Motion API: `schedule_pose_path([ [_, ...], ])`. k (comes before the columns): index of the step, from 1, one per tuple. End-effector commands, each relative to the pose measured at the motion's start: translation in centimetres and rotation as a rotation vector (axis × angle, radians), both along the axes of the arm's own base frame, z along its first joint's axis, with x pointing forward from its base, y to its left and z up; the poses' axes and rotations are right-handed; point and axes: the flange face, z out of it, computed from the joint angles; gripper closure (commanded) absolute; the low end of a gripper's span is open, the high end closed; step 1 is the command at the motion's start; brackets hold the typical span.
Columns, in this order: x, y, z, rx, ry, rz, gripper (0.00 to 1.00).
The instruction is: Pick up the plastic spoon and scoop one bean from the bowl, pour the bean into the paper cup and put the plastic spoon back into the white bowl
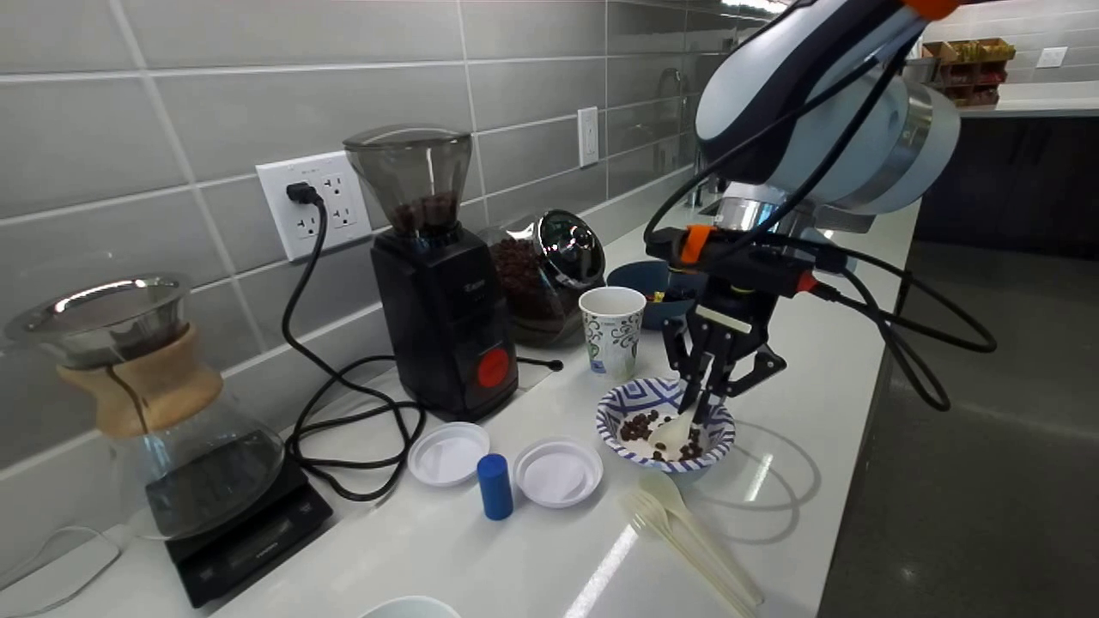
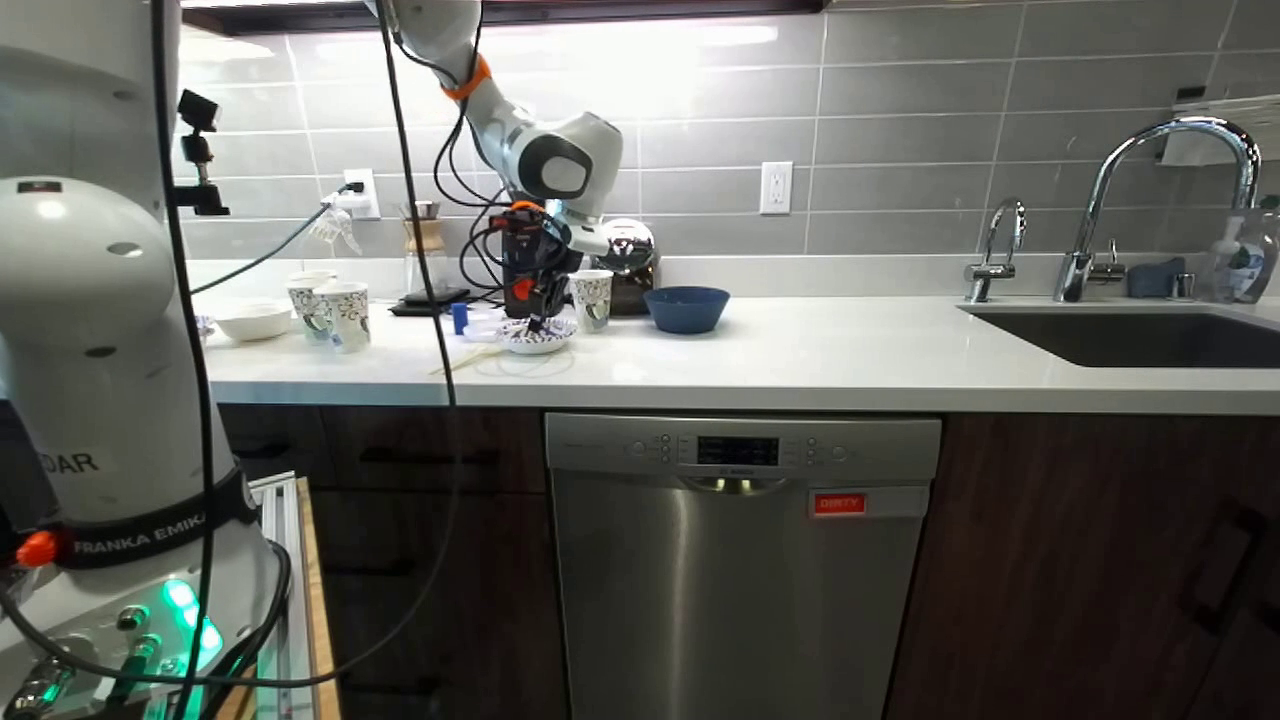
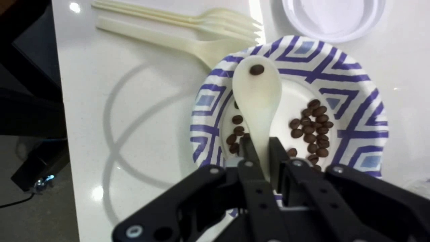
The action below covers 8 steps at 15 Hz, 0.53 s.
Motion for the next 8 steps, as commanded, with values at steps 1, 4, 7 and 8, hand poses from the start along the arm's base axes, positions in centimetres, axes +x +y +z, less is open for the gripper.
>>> schedule_pose_path([
  [1,0.5,-1.1,2.6,0.054,0.029,-0.089,0.97],
  [4,1.3,-1.8,5.1,0.05,0.022,-0.139,0.97],
  [7,2.8,-2.9,8.0,0.034,0.028,-0.213,0.97],
  [8,3.3,-3.2,8.8,0.026,0.023,-0.243,0.97],
])
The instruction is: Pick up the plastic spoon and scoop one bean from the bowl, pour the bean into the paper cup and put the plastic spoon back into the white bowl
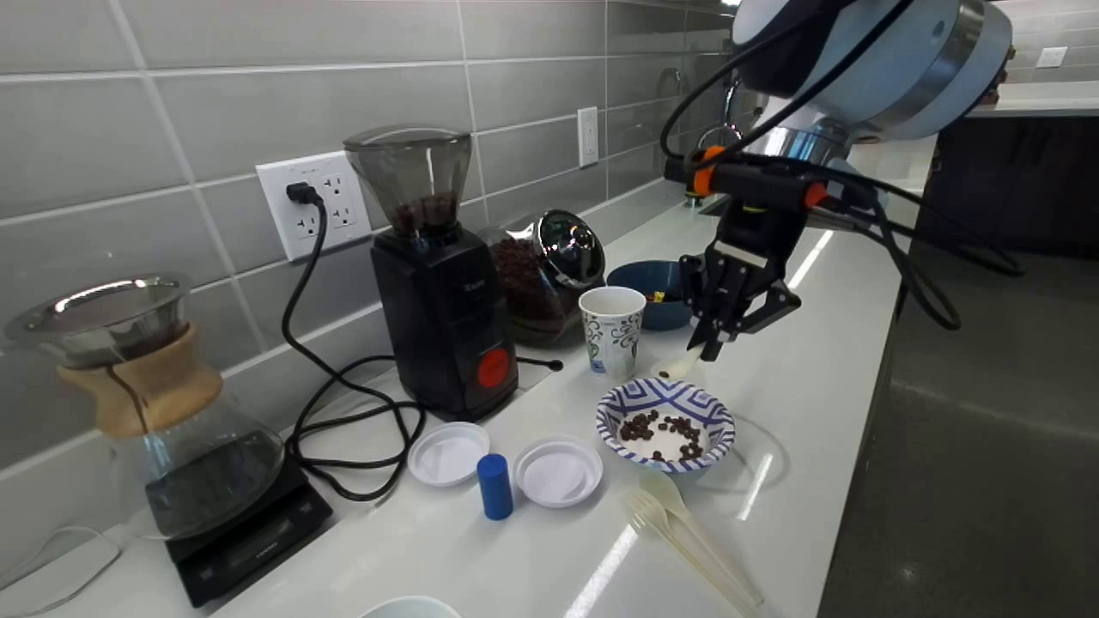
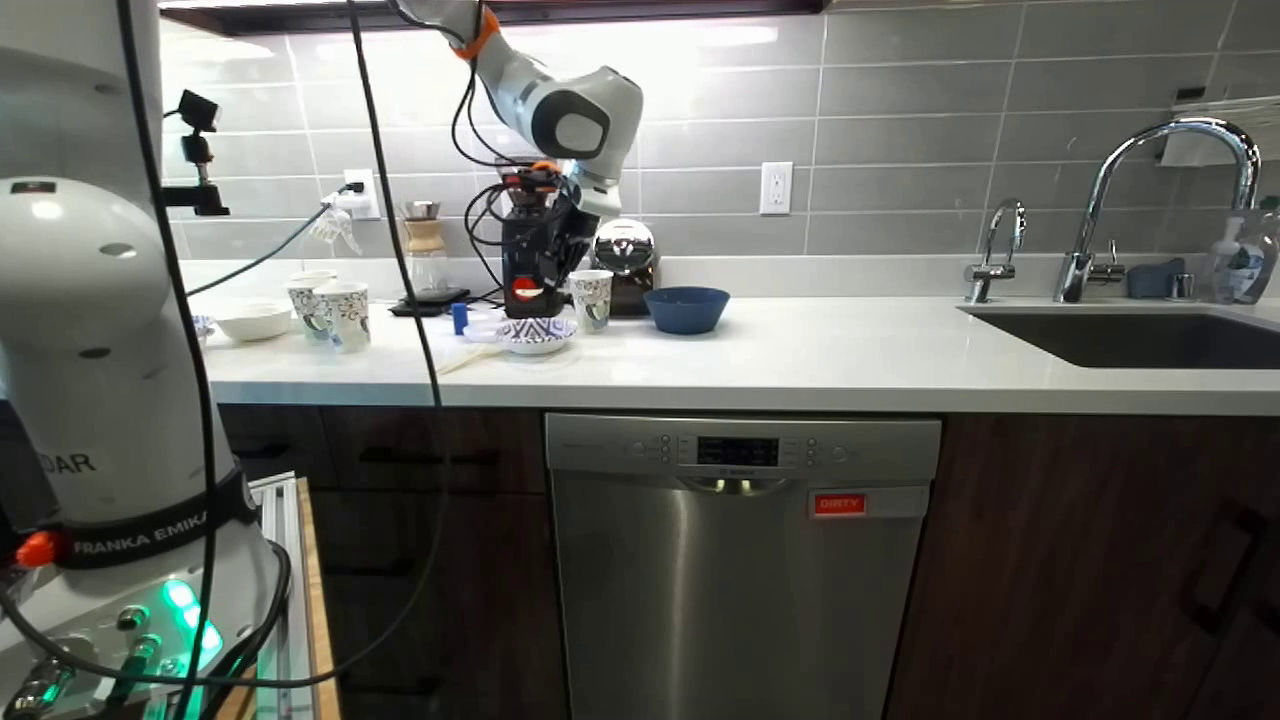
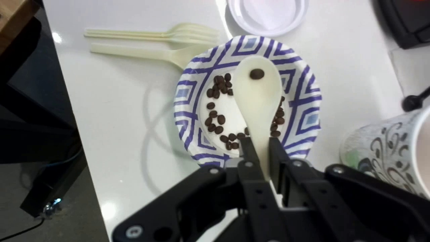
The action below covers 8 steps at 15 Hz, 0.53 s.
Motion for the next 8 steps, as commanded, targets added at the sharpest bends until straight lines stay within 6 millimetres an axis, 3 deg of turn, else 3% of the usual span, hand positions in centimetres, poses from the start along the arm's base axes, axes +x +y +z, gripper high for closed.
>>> schedule_pose_path([
  [1,2.1,-1.2,3.5,-0.015,0.011,-0.124,0.97],
  [4,4.4,-1.6,5.0,-0.052,-0.007,-0.25,0.97],
  [8,6.0,-0.3,7.1,-0.083,-0.065,-0.346,0.97],
])
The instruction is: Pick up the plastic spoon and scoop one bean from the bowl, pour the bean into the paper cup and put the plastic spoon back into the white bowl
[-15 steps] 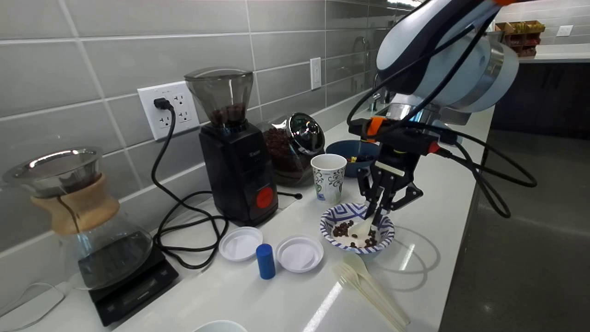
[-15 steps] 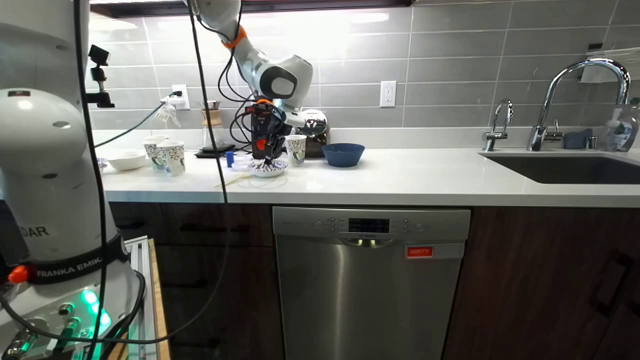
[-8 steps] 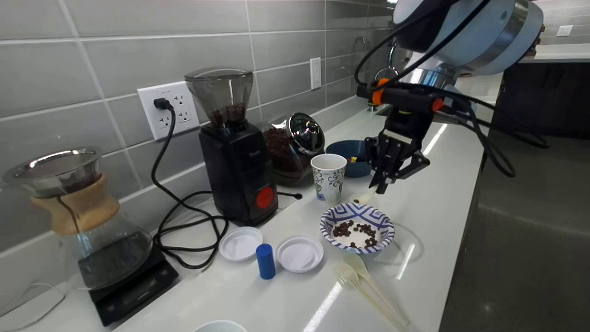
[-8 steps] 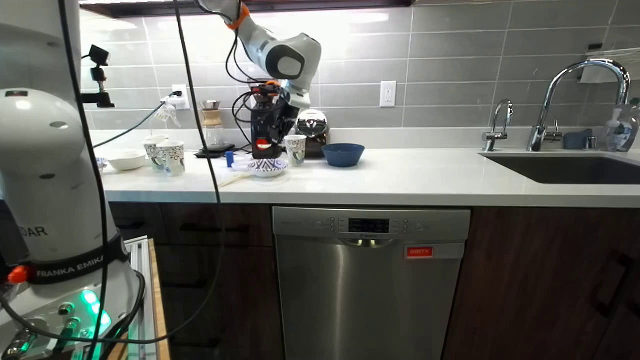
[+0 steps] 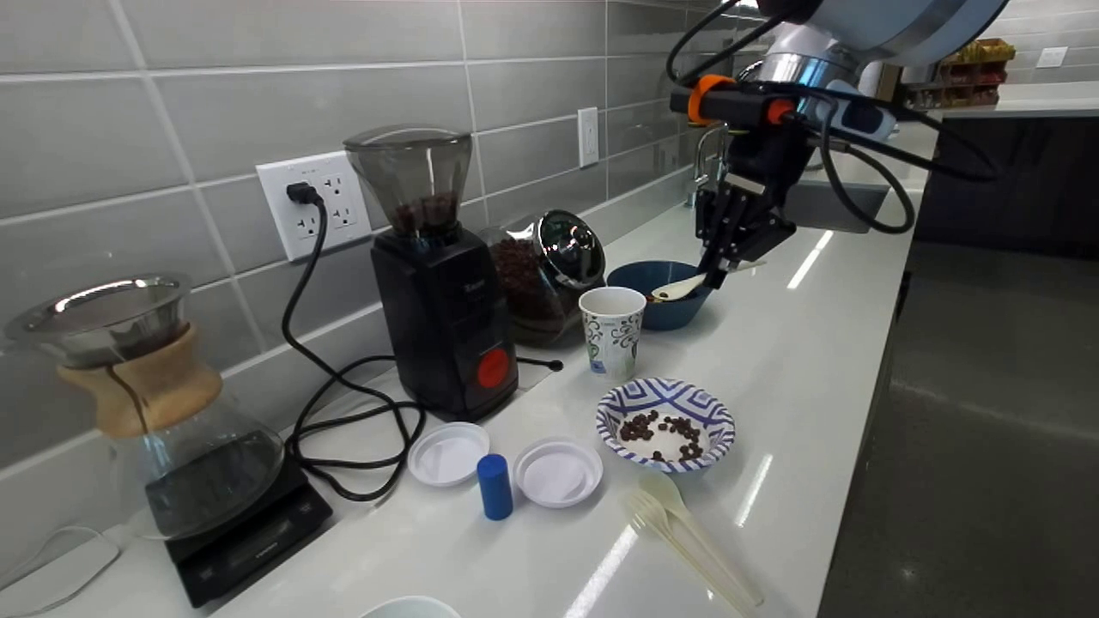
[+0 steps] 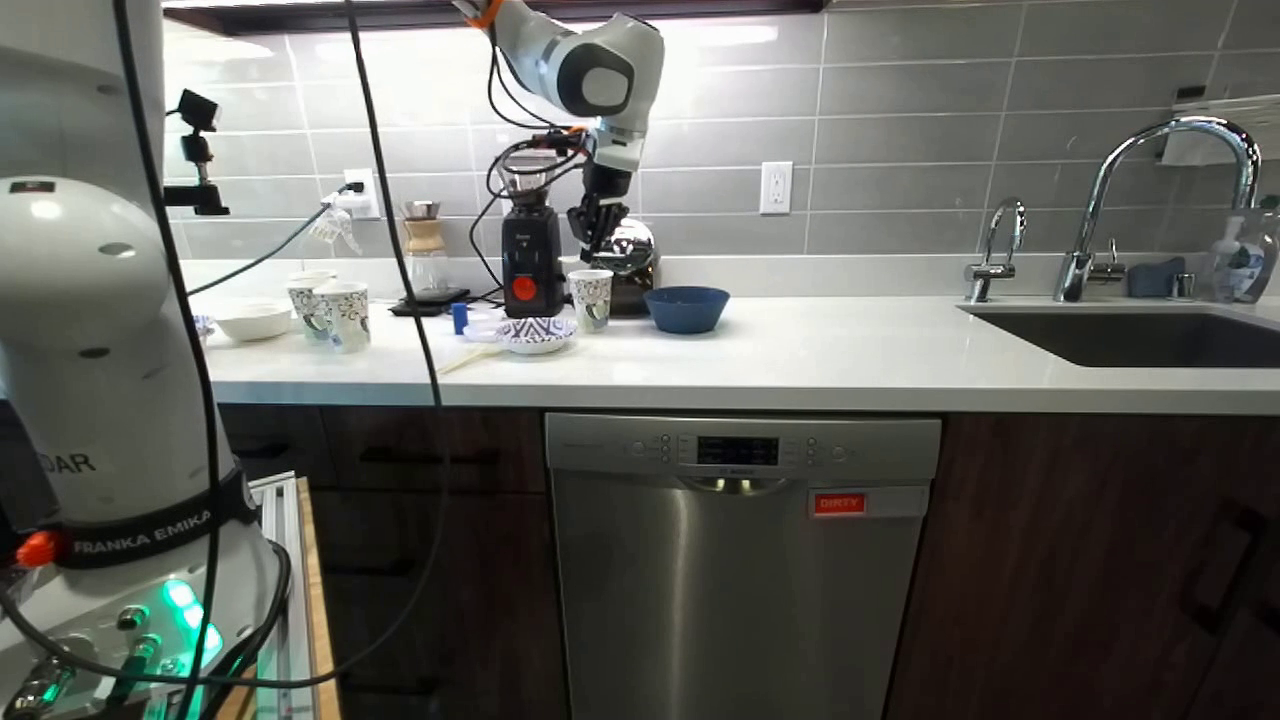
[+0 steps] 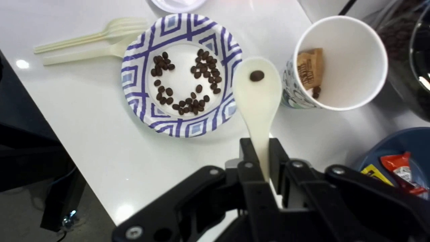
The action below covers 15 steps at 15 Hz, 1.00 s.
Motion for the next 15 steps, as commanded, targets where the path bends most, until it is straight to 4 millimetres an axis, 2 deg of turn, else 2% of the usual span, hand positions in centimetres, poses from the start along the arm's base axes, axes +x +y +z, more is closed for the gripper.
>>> schedule_pose_path([
  [1,1.7,1.9,1.7,-0.053,-0.052,-0.085,0.97],
  [5,2.2,4.2,2.5,-0.146,-0.121,-0.113,0.97],
  [11,2.5,8.9,1.9,-0.301,-0.251,-0.091,0.97],
  [15,2.8,11.0,1.8,-0.374,-0.336,-0.078,0.97],
])
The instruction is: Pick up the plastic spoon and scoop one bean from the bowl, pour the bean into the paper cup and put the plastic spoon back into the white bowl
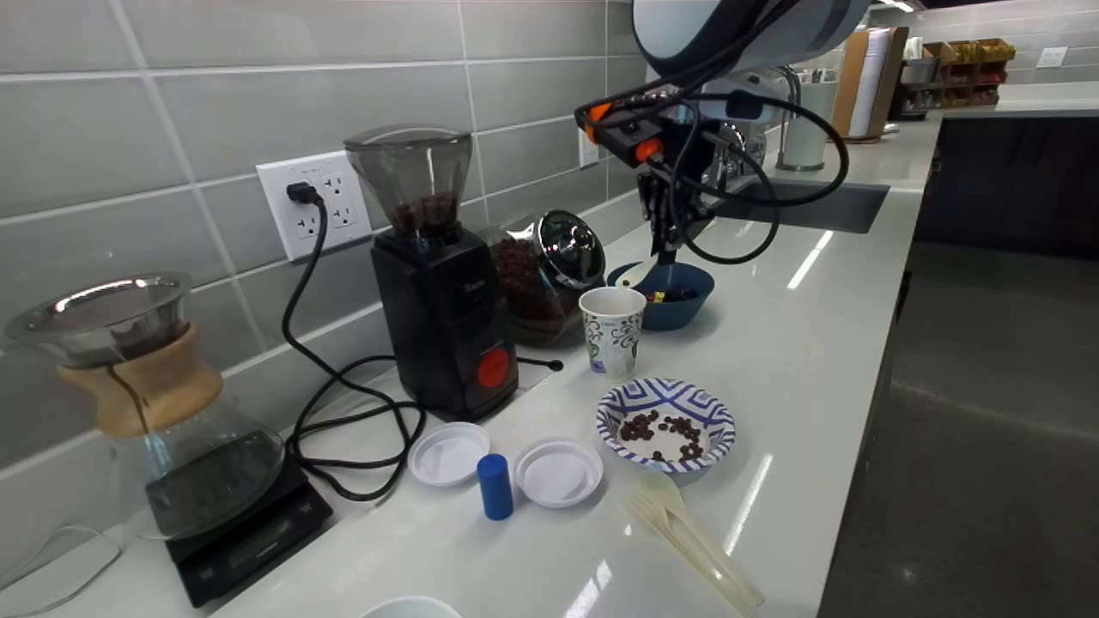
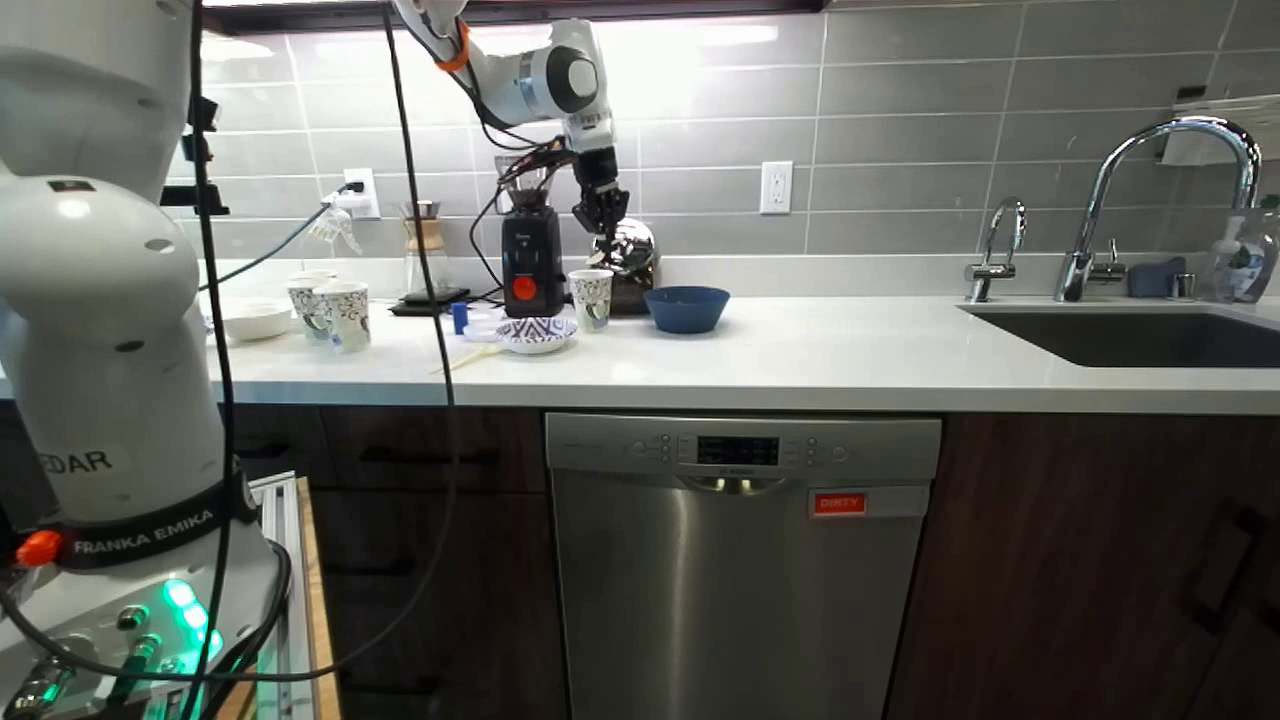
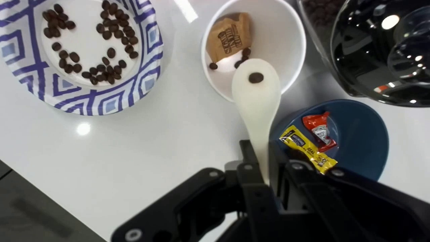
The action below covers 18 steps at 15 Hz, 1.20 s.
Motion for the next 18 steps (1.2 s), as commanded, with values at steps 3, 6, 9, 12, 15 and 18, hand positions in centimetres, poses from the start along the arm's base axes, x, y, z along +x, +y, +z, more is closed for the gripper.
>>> schedule_pose_path([
  [3,0.8,3.4,-0.2,-0.147,-0.113,0.04,0.97],
  [6,0.2,5.5,-0.4,-0.253,-0.168,0.11,0.97],
  [9,-0.5,7.7,-0.7,-0.325,-0.214,0.176,0.97],
  [12,-1.4,9.3,-0.6,-0.443,-0.273,0.211,0.97],
  [15,-2.4,10.2,-0.3,-0.551,-0.299,0.219,0.97],
  [18,-3.5,10.9,-0.3,-0.628,-0.287,0.223,0.97],
])
